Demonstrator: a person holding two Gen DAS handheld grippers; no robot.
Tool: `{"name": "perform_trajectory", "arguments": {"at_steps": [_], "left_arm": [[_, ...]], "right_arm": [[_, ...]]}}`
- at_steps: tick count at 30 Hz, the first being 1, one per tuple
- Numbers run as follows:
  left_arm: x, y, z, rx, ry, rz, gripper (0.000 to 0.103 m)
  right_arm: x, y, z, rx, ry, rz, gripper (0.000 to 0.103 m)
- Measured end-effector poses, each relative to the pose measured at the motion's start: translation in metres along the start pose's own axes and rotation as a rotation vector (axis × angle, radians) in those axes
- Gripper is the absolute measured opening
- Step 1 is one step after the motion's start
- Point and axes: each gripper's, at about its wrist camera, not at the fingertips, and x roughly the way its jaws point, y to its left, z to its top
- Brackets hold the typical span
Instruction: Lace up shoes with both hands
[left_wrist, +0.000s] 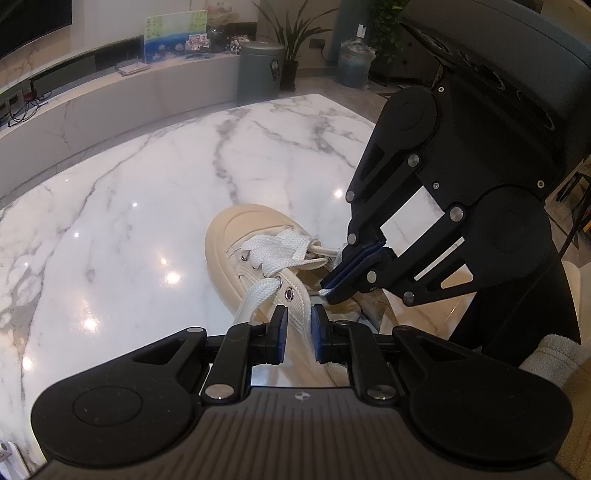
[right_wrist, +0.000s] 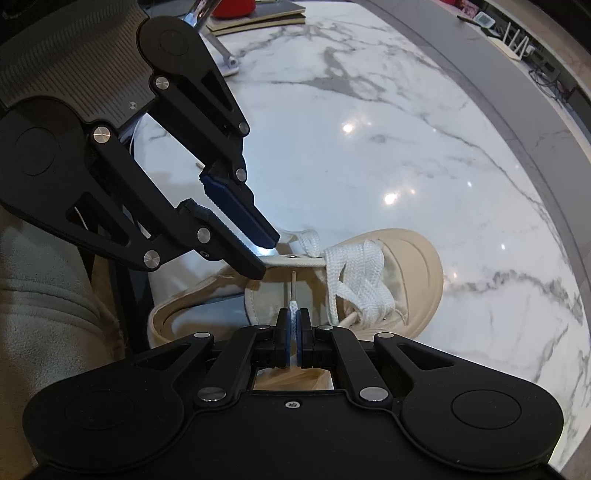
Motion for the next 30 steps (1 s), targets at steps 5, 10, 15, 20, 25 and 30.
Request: {"name": "perform_trajectory", "arguments": {"at_steps": [5, 10, 15, 20, 25, 30], "left_arm": [[0.001, 0.000, 0.000, -0.001, 0.001, 0.001, 0.013], [0.000, -0.001, 0.000, -0.001, 0.002, 0.003, 0.013], [-0.006, -0.003, 0.001, 0.021, -0.007, 0.018, 0.014], [-0.013, -0.008, 0.003, 0.087, 0.002, 0.048, 0.014], [-0.013, -0.012, 0.006, 0.208, 0.036, 0.090, 0.014], [-0.001, -0.029, 0.007, 0.507, 0.109, 0.146, 0.014]], "right_arm": [[-0.003, 0.001, 0.002, 0.002, -0.024, 0.003, 0.002], [-0.005, 0.001, 0.004, 0.005, -0.038, 0.000, 0.002], [-0.005, 0.001, 0.006, 0.005, -0.052, -0.010, 0.002], [-0.008, 0.001, 0.008, 0.003, -0.070, -0.012, 0.002], [-0.011, 0.002, 0.009, -0.003, -0.085, -0.015, 0.002], [-0.012, 0.003, 0.008, 0.003, -0.096, -0.015, 0.002]]}}
